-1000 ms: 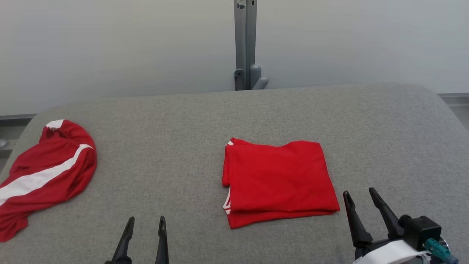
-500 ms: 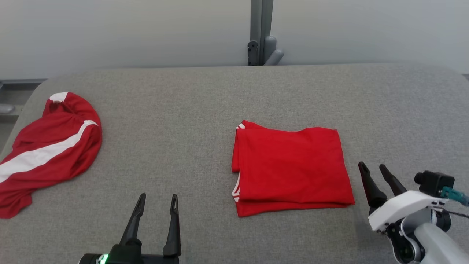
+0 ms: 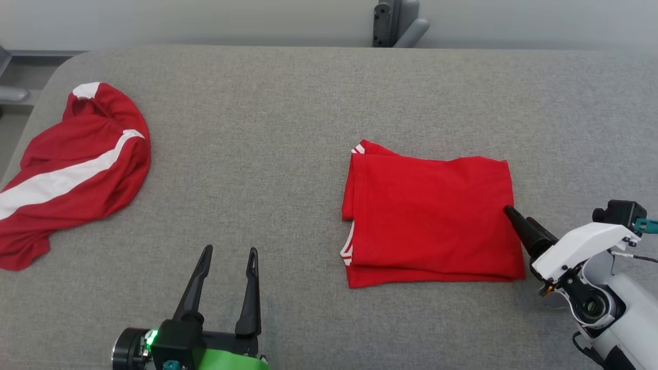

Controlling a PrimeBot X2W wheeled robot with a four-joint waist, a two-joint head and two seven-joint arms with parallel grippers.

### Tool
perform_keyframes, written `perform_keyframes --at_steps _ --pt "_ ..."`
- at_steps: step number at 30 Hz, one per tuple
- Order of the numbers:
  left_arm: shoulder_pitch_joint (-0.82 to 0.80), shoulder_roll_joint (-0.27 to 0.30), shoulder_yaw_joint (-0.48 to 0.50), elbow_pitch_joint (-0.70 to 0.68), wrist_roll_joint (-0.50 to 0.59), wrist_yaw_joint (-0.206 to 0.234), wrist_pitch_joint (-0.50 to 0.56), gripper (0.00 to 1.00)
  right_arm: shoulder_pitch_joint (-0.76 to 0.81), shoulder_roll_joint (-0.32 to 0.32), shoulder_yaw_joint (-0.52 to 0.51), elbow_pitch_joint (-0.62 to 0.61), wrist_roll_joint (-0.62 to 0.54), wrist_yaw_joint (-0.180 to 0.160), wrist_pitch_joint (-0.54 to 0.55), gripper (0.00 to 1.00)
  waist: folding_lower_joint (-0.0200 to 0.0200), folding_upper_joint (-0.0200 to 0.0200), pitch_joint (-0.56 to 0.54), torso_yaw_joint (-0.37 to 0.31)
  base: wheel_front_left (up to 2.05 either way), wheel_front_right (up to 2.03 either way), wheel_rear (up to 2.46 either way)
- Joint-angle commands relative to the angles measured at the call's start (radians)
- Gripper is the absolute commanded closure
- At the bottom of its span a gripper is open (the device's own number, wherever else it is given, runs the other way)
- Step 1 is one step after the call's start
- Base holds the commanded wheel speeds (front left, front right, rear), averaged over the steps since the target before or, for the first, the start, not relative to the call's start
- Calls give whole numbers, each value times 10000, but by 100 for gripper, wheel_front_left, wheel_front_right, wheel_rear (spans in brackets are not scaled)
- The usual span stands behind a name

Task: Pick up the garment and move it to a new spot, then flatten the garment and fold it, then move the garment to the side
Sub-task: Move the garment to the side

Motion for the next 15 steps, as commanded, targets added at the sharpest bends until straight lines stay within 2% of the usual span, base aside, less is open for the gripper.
perform_keyframes --at_steps 1,9,10,11,12,13,15 --pt "-275 8 3 -12 -17 -12 -38 0 -186 -151 145 -127 354 -1 205 0 0 0 402 202 0 0 0" --pt "-560 8 -124 12 91 15 -38 0 -313 -261 453 -157 1309 -1 712 1 0 0 635 299 0 0 0" --pt "-594 8 -147 8 81 37 -38 0 -328 -272 495 -179 1389 -1 770 12 0 0 651 307 0 0 0" --pt "-620 8 -171 2 73 56 -38 0 -342 -291 526 -228 1445 -1 793 54 0 0 658 308 0 0 0" --pt "-629 8 -193 -6 79 64 -38 0 -355 -311 536 -276 1494 -1 752 73 0 0 665 303 0 0 0" --pt "-640 8 -222 -5 84 69 -38 0 -368 -349 558 -326 1547 -1 718 100 0 0 668 296 0 0 0" --pt "-652 8 -251 4 94 82 -38 0 -384 -443 592 -458 1573 -1 634 100 0 0 666 274 0 0 0"
